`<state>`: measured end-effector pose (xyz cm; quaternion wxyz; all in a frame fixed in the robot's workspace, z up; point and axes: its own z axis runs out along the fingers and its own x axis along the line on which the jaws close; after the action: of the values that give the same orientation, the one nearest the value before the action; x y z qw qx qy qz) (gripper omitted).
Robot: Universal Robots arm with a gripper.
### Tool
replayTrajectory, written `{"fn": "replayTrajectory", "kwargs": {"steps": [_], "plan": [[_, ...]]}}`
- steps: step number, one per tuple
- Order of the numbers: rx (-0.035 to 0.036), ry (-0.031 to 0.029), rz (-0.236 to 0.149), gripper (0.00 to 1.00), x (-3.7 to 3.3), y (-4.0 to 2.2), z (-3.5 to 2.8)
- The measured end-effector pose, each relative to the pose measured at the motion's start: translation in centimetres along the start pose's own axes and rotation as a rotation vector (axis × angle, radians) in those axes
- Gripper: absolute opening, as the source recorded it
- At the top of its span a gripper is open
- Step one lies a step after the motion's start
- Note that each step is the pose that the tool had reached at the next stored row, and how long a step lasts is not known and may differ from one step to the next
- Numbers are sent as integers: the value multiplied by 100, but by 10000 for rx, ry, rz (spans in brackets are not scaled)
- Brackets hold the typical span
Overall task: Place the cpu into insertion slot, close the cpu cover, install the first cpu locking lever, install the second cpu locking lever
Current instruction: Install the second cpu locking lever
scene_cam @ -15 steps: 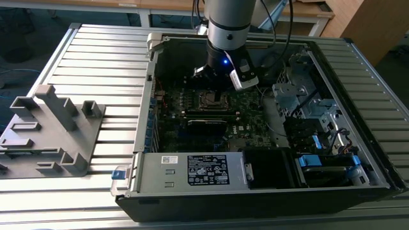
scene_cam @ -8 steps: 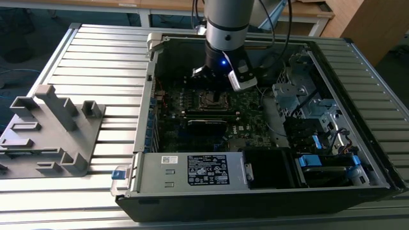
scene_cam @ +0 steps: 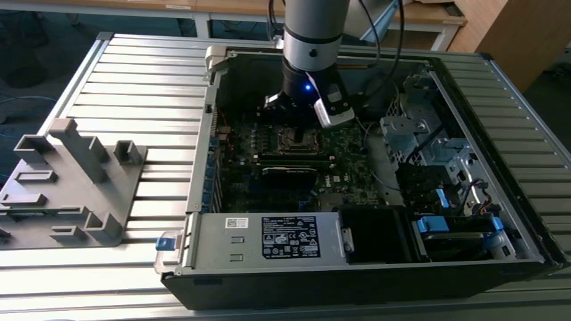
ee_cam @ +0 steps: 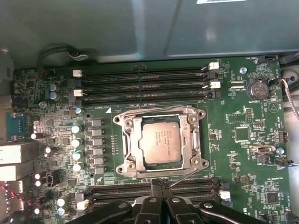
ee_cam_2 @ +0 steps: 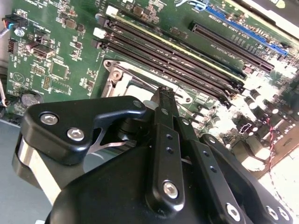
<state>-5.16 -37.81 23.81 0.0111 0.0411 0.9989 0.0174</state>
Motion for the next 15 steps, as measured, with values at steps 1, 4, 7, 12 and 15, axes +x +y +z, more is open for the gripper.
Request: {"fn": "replayTrajectory", "kwargs": {"steps": [1, 4, 7, 12, 15], "plan": [[0, 0, 1, 10, 11, -1, 1], [1, 0, 0, 10, 35, -3, 3], [2, 1, 0, 10, 52, -6, 8], [3, 1, 0, 10, 57, -6, 14], [3, 1, 0, 10, 58, -6, 14]]}}
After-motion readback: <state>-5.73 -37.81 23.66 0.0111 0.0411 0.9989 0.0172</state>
